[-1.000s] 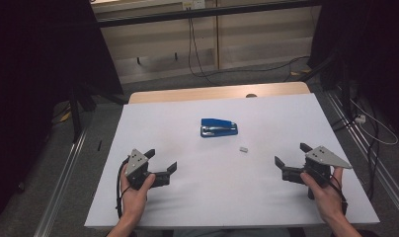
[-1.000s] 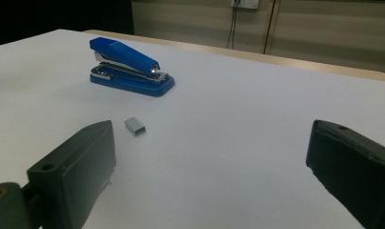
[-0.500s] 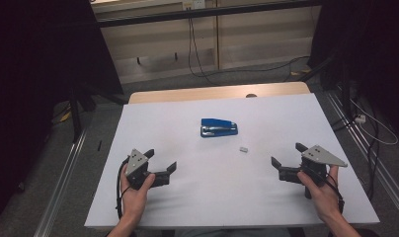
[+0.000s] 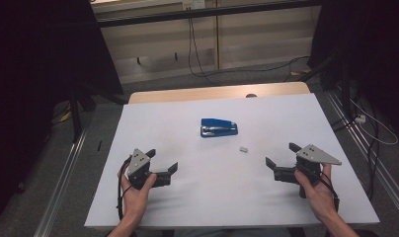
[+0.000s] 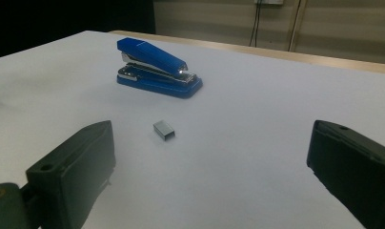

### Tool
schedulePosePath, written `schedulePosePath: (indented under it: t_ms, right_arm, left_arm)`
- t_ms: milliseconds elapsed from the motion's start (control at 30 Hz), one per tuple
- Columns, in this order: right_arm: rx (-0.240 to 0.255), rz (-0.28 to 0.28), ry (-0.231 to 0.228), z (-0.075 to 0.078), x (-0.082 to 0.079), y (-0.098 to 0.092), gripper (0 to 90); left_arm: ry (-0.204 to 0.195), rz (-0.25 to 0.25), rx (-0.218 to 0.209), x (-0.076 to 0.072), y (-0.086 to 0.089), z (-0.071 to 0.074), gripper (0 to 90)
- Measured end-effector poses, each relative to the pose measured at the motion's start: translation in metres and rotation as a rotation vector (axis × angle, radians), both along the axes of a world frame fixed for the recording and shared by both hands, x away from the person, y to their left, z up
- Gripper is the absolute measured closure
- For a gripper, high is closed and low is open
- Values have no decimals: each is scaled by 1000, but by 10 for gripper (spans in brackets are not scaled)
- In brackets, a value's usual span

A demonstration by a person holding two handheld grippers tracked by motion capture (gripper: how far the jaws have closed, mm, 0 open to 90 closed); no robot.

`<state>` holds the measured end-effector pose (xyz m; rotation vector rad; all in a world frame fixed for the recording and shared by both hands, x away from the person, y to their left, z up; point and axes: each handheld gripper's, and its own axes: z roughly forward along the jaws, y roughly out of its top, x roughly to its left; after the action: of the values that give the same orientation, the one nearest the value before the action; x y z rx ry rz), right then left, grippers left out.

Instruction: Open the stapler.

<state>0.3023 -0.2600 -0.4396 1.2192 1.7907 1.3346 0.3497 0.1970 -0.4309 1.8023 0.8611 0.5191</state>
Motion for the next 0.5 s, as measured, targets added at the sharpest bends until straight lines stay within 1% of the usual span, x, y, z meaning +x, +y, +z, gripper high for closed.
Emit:
schedulePosePath:
  t_ms: [33,100,167,233,267,300,400,433,467,500]
  right_arm:
    - [-6,2,-2,0,0,1,20]
    - [-9,9,-8,1,2,4,20]
    - [-13,14,-14,3,4,8,20]
    - [-14,23,-14,4,7,12,20]
    - [-18,27,-15,3,9,13,20]
    - [-19,32,-6,3,10,15,20]
    - [-10,56,0,3,14,19,19]
    - [-10,65,0,4,15,21,18]
    - [-19,73,-6,4,16,22,18]
    - [-37,69,-12,5,17,24,20]
  left_arm:
    - [15,-8,-2,1,-1,-2,46]
    - [18,-16,1,2,-3,-2,46]
    - [16,-15,2,2,-4,-2,46]
    - [6,-23,-12,5,-6,-2,52]
    - [5,-22,-13,6,-7,-2,51]
    - [1,-21,-1,7,-7,-1,51]
    - [7,-10,16,10,-10,-2,53]
    - [10,-8,40,11,-11,-3,56]
    - [10,-8,40,11,-11,-3,73]
    - [23,-44,53,14,-14,-4,89]
